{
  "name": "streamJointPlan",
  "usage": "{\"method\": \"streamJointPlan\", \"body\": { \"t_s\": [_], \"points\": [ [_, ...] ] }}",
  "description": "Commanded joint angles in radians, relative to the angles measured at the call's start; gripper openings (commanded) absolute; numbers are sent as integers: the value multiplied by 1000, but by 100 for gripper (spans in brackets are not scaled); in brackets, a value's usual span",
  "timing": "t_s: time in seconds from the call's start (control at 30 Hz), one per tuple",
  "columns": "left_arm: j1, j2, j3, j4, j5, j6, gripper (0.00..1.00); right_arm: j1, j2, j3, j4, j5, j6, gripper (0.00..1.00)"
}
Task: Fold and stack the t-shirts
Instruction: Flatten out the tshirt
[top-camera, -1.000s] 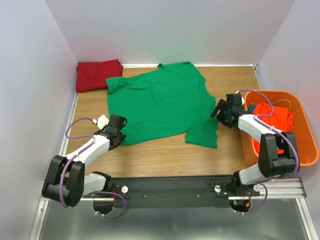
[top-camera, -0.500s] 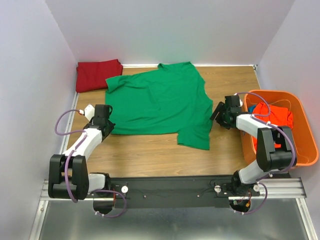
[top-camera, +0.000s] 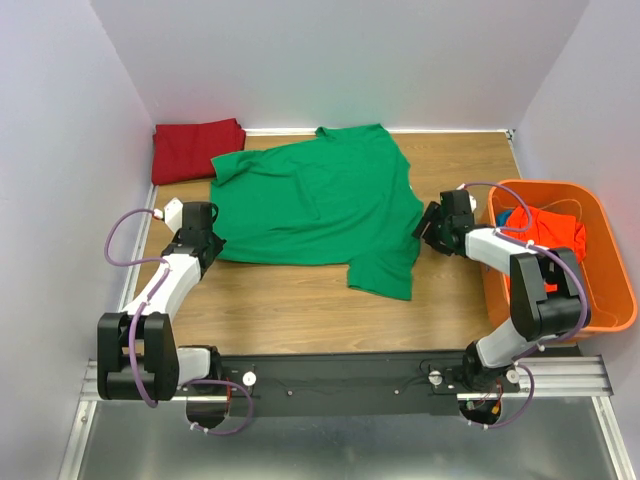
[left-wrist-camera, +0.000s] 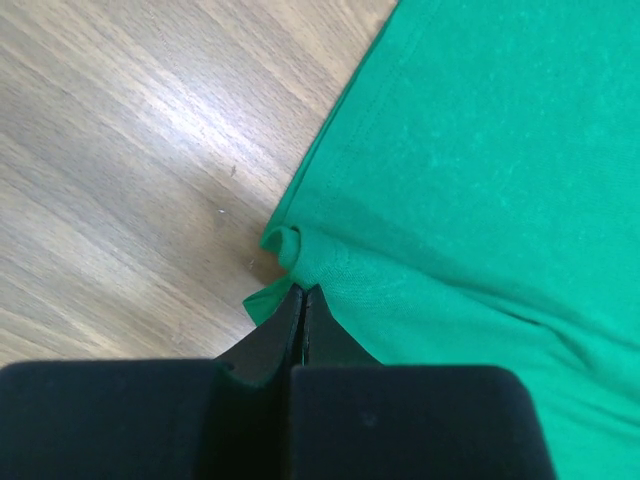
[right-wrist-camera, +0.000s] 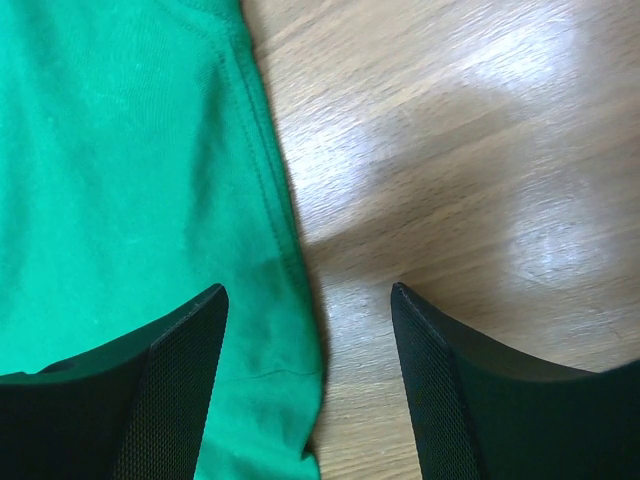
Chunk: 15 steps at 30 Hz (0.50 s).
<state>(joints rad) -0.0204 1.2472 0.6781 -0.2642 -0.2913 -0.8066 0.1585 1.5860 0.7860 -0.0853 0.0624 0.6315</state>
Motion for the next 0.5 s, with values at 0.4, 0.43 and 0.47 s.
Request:
{"method": "streamJointPlan", "body": {
  "t_s": [0.4,0.43,0.47],
  "points": [
    [8,-35,-18,46,53,27,0,88,-29,-119,-54,48,83,69],
    [8,-40,-20,48,53,29,0,90,-27,-122,-54,48,86,68],
    [8,-42,-22,48,55,27,0,92,-27,-123,-54,47,89,66]
  ]
}}
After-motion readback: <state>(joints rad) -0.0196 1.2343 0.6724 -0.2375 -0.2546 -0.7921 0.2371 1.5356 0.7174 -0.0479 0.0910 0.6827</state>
